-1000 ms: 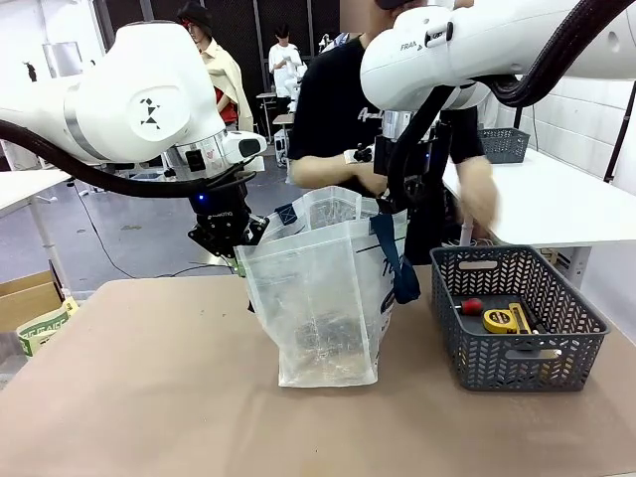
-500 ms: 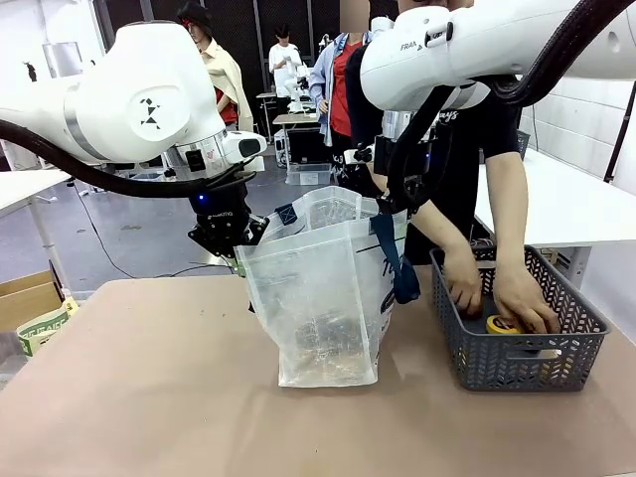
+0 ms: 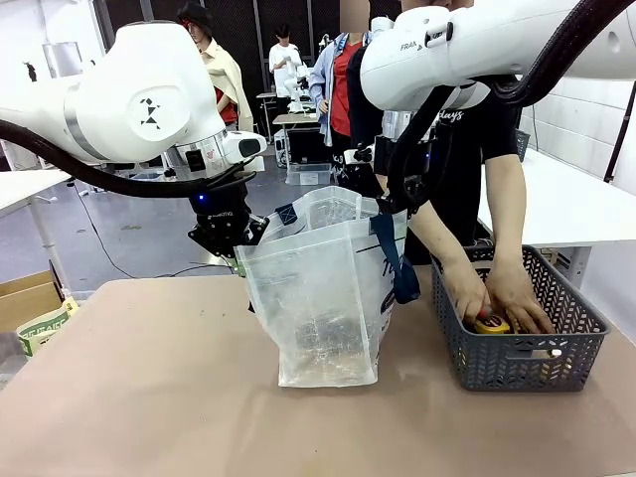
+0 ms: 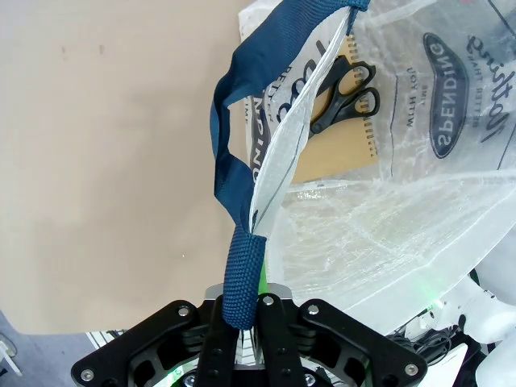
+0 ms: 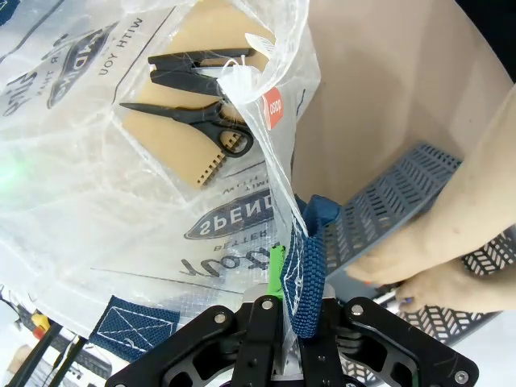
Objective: Transfer purchased items from the store into the shopping bag.
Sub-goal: Move the Reusable shopping bag to the right side of the table.
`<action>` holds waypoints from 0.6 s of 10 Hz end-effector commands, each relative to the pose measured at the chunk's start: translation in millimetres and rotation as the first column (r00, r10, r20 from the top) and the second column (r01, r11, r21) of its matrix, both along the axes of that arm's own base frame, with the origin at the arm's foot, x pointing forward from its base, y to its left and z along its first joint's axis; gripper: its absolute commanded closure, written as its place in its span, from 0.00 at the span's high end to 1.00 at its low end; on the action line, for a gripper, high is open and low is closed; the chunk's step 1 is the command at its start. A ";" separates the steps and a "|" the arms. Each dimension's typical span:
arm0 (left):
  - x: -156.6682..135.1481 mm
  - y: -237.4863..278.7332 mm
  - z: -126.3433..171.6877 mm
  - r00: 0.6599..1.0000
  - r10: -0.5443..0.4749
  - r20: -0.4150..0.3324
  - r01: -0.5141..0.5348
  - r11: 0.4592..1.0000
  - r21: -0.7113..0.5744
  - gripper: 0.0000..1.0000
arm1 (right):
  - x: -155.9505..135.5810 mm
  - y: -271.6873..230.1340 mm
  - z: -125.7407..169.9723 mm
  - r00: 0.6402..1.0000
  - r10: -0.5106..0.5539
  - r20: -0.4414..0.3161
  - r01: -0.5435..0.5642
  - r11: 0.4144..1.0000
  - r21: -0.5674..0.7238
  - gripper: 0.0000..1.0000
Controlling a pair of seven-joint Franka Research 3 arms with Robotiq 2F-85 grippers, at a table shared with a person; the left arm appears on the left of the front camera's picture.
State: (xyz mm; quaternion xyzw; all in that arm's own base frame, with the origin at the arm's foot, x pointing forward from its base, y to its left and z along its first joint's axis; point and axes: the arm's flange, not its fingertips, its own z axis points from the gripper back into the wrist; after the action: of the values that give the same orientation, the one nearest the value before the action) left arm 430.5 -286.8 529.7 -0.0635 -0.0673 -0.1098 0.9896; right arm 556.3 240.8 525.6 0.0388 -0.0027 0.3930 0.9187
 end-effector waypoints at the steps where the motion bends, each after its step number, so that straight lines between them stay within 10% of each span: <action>1: 0.2 0.8 0.2 1.000 0.001 0.001 -0.001 1.000 0.001 0.00 | 1.1 -3.5 -1.2 1.000 -0.018 -0.003 0.018 1.000 -0.007 0.00; 6: 0.2 0.8 0.2 1.000 0.001 0.001 -0.001 1.000 0.001 0.00 | 1.1 -3.5 -1.2 1.000 -0.018 -0.003 0.018 1.000 -0.007 0.00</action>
State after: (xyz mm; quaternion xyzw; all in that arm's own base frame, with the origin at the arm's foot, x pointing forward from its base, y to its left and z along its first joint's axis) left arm 430.5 -286.8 529.7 -0.0635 -0.0673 -0.1098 0.9896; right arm 556.3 240.8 525.6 0.0388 -0.0027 0.3930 0.9187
